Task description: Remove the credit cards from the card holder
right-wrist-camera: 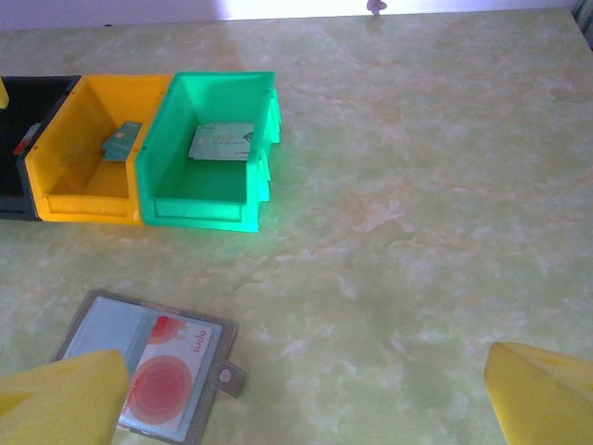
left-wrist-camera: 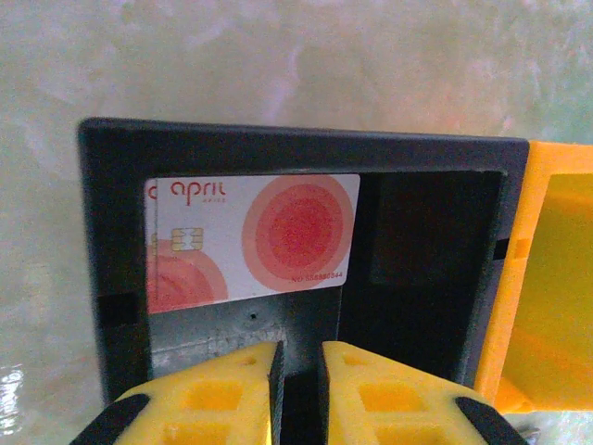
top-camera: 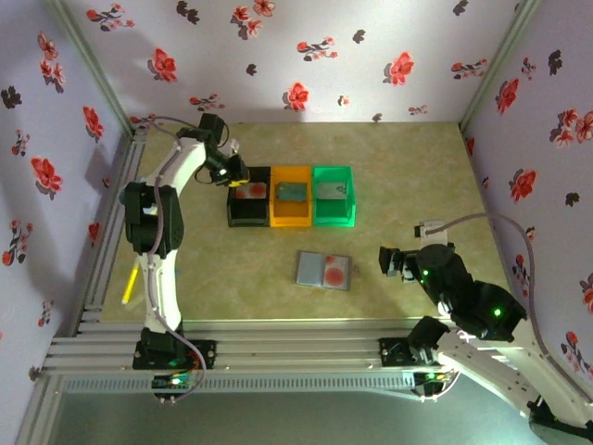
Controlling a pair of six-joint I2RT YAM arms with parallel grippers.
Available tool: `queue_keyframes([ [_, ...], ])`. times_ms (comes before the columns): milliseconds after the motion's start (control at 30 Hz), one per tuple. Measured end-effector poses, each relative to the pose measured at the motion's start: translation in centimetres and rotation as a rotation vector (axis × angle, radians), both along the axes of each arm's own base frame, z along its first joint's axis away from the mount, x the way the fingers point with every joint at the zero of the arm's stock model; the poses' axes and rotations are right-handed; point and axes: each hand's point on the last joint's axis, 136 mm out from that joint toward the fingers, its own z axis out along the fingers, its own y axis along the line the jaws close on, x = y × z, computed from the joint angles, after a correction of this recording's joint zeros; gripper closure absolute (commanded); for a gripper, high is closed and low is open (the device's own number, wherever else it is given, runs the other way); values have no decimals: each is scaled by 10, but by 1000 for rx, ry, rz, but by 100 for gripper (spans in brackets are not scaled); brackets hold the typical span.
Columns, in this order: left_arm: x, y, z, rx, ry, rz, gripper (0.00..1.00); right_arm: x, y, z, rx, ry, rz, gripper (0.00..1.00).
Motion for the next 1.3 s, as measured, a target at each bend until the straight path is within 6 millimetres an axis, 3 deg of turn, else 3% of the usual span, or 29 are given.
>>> queue_keyframes([
  [167, 0, 9, 10, 9, -10, 18, 74, 0, 0, 0, -1, 1, 1, 1],
  [300, -7, 11, 45, -3, -77, 24, 69, 0, 0, 0, 0, 1, 1, 1],
  [433, -36, 9, 89, -24, -163, 14, 59, 0, 1, -1, -1, 5, 3, 1],
  [467, -48, 5, 99, -31, -187, 5, 52, 0, 1, -2, -1, 7, 3, 1],
  [533, -71, -3, 113, -43, -227, -17, 46, 1, 3, -3, -2, 14, 8, 1],
  [633, -114, -21, 120, -44, -267, -74, 20, 2, 6, -5, -7, 25, 17, 1],
  [667, -127, -26, 120, -36, -276, -92, 2, 3, 8, -5, -9, 29, 20, 1],
  [800, -170, -41, 126, 31, -354, -162, 0, 5, 12, -10, -27, 51, 30, 1],
  [933, -194, -45, 148, 89, -473, -172, 0, 6, 13, -10, -25, 53, 31, 1],
  [1300, -246, -4, 182, 23, -728, -101, 0, 5, 15, -11, -23, 59, 46, 1],
])
